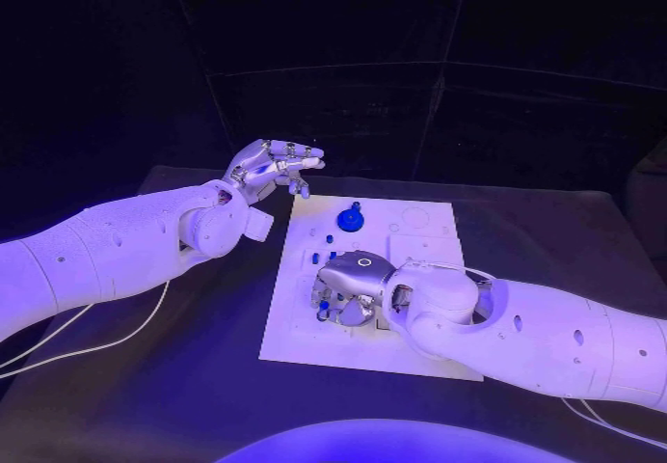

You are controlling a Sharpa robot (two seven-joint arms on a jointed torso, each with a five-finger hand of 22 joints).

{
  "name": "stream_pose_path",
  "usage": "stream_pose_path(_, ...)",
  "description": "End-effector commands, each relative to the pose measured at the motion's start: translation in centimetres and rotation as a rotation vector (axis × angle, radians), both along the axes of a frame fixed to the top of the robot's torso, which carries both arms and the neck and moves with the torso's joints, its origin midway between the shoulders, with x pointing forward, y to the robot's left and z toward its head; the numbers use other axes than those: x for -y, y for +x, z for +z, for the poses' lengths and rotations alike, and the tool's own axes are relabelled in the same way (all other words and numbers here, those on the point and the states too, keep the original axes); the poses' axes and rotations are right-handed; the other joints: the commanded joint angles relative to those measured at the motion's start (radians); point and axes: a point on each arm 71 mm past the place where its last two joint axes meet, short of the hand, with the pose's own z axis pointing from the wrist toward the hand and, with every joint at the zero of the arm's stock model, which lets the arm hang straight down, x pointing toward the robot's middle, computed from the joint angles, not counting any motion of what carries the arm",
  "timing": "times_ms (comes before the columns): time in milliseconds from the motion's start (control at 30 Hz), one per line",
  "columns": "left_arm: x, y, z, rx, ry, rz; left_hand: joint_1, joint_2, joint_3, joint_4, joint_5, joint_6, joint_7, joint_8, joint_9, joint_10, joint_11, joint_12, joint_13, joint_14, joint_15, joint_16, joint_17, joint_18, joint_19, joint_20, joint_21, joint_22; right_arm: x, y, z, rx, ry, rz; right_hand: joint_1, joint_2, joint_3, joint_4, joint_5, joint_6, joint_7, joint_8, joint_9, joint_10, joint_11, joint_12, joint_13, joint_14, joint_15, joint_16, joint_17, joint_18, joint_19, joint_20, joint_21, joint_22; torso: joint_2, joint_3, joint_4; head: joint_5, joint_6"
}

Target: Assemble the parts on the task board

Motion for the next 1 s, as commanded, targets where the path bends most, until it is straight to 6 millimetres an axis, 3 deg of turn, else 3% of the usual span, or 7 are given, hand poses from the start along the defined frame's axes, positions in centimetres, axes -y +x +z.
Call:
stream_pose_path(33, 0.14, 0.0, 0.14, 0.002, -0.011, -0.012, 0.005, 0.005, -0.006, 0.001, -0.003, -0.007, 0.001, 0.004, 0.0, -0.009, -0.001, 0.001, -0.001, -0.005, -0.001, -0.002, -0.001, 0.014, -0.004, 0.006, -0.005, -0.001, -0.13, -0.22, -0.29, 0.03, -0.049, 0.02, 0.004, 0.0, 0.005, -0.002, 0.005, -0.003, 0.002, -0.004, -0.001, 0.019, -0.013, -0.001, 0.001, 0.007, 0.004, 0.004, -0.002, -0.009, 0.0, 0.004, 0.001, 0.022, 0.0, 0.0001, -0.0001, -0.001, 0.001)
stream_pose_path(533, 0.13, 0.04, 0.09, -0.002, -0.01, -0.014, 0.006, 0.005, -0.007, 0.001, -0.003, -0.008, 0.001, 0.004, 0.0, -0.01, -0.001, 0.002, 0.0, -0.006, -0.001, -0.001, -0.002, 0.014, -0.004, 0.006, -0.005, -0.001, -0.36, -0.35, -0.15, 0.036, -0.016, 0.036, -0.09, -0.065, -0.055, 0.028, 0.029, -0.089, 0.02, -0.021, -0.009, -0.107, 0.017, -0.047, -0.013, -0.013, 0.03, -0.032, -0.072, 0.005, -0.045, 0.027, -0.046, -0.032, 0.0, -0.0001, 0.0, -0.001, 0.0)
stream_pose_path(900, 0.08, 0.03, 0.07, -0.005, -0.009, -0.014, 0.005, 0.005, -0.008, 0.001, -0.003, -0.009, 0.001, 0.004, 0.0, -0.011, 0.0, 0.003, -0.001, -0.006, -0.001, -0.001, -0.002, 0.014, -0.004, 0.006, -0.006, -0.002, 0.07, -0.26, 0.32, 0.062, 0.044, 0.015, -0.095, -0.072, -0.125, 0.031, 0.036, -0.14, 0.023, -0.02, -0.008, -0.192, 0.026, -0.031, -0.01, -0.034, 0.037, -0.086, -0.157, 0.024, -0.099, 0.035, -0.115, -0.108, 0.0, 0.0, 0.0001, -0.003, -0.001)
stream_pose_path(1000, 0.03, 0.04, 0.07, -0.005, -0.008, -0.014, 0.005, 0.005, -0.008, 0.001, -0.003, -0.009, 0.001, 0.004, 0.0, -0.011, 0.0, 0.003, -0.001, -0.006, -0.001, -0.001, -0.002, 0.014, -0.004, 0.006, -0.006, -0.002, 0.5, -0.31, 0.64, 0.071, 0.087, 0.009, -0.102, -0.075, -0.182, 0.04, 0.053, -0.186, 0.021, -0.019, -0.008, -0.244, 0.026, -0.027, -0.008, -0.048, 0.038, -0.125, -0.212, 0.038, -0.137, 0.035, -0.167, -0.164, 0.0, 0.0001, 0.0001, -0.003, -0.001)
